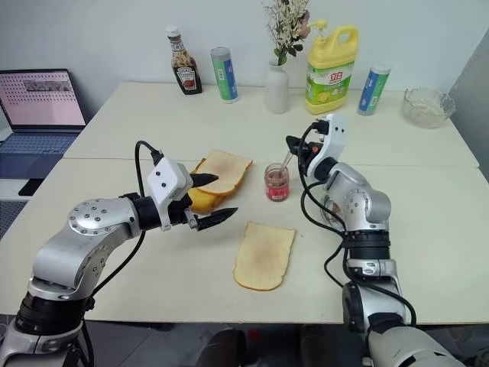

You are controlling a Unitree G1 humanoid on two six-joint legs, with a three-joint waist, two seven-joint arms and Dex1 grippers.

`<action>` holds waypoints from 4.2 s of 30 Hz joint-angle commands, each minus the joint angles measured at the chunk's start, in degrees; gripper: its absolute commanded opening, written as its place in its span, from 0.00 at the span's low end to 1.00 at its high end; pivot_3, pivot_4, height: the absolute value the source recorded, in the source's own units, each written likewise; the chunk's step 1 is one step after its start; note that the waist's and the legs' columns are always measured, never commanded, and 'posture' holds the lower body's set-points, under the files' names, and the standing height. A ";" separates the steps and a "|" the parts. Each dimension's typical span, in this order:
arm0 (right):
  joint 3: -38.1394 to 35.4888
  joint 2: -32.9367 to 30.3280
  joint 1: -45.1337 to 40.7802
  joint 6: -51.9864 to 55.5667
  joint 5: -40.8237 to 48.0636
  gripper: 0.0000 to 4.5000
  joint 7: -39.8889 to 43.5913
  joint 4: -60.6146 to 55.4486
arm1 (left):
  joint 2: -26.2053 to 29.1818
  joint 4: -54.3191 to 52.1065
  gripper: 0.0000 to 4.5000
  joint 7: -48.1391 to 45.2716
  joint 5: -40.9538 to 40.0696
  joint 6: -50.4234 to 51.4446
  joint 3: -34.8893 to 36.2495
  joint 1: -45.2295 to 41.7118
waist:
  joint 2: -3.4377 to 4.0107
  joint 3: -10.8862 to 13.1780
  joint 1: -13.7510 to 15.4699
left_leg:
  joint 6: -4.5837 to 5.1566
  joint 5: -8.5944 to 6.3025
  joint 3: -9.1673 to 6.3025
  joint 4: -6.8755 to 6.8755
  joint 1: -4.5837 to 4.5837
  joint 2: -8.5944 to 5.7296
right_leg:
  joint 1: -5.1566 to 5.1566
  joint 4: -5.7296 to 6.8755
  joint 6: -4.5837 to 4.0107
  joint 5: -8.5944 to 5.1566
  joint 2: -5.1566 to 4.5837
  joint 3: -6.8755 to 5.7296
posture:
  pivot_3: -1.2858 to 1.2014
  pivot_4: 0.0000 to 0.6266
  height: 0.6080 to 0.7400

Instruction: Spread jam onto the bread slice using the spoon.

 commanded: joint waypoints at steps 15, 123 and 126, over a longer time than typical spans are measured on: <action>16.26 -5.39 3.02 -18.93 -14.27 0.00 9.86 -7.36 | -0.05 -0.29 1.00 -0.25 0.75 -1.78 0.07 -0.75 | 0.00 0.00 -0.01 | 0.00 0.00 0.00 -0.01 0.00 0.01 | -0.02 -0.01 0.01 0.00 0.02 0.00 | 0.52 0.24 1.00; -8.04 4.49 -2.71 4.47 9.58 0.00 -10.42 -2.20 | -1.36 3.27 1.00 0.95 2.80 -3.91 -0.09 -1.97 | -0.07 -0.04 -0.10 | -0.01 0.01 0.00 -0.02 0.04 0.01 | -0.11 0.27 0.00 -0.01 0.04 0.02 | 0.52 0.24 1.00; -9.22 4.45 -2.75 4.92 10.68 0.00 -11.18 -2.02 | -1.51 3.32 1.00 1.00 2.72 -3.96 0.00 -2.03 | -0.07 -0.04 -0.10 | -0.01 0.01 0.00 -0.02 0.04 0.01 | -0.12 0.27 0.00 -0.01 0.04 0.02 | 0.52 0.24 1.00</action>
